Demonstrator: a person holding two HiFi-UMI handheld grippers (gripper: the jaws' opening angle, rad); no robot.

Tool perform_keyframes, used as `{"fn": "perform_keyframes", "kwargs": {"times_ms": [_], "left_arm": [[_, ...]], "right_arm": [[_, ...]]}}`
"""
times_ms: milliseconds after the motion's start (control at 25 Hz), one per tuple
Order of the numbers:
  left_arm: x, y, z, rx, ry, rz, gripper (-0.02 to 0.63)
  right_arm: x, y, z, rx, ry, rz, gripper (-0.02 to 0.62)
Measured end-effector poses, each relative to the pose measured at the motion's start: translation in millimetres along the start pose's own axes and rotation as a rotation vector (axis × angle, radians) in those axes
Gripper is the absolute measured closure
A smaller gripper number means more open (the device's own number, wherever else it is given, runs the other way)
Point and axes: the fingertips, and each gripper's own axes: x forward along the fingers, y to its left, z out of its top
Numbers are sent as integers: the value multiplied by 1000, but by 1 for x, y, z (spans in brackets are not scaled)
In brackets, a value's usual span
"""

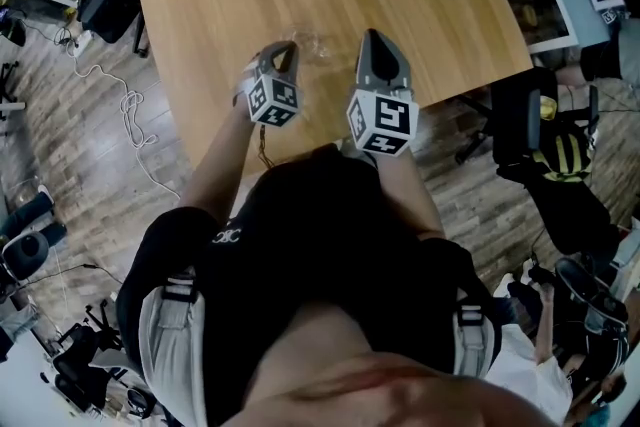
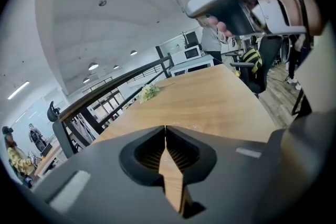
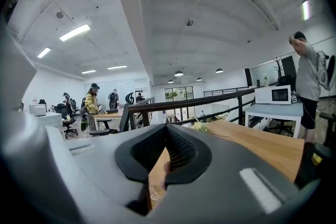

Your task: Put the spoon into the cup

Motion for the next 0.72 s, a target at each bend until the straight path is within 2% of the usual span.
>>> {"fn": "perform_keyframes", "kwargs": {"times_ms": [160, 520, 720], "left_arm": [[8, -4, -2, 18, 10, 0, 588], [25, -4, -24, 6, 99, 0, 586], [29, -10, -30, -17, 118, -8, 586]], "right_arm": [[0, -9, -1, 10, 1, -8, 595], [4, -15, -6, 17, 22, 0, 595], [5, -21, -11, 25, 41, 6, 595]]}}
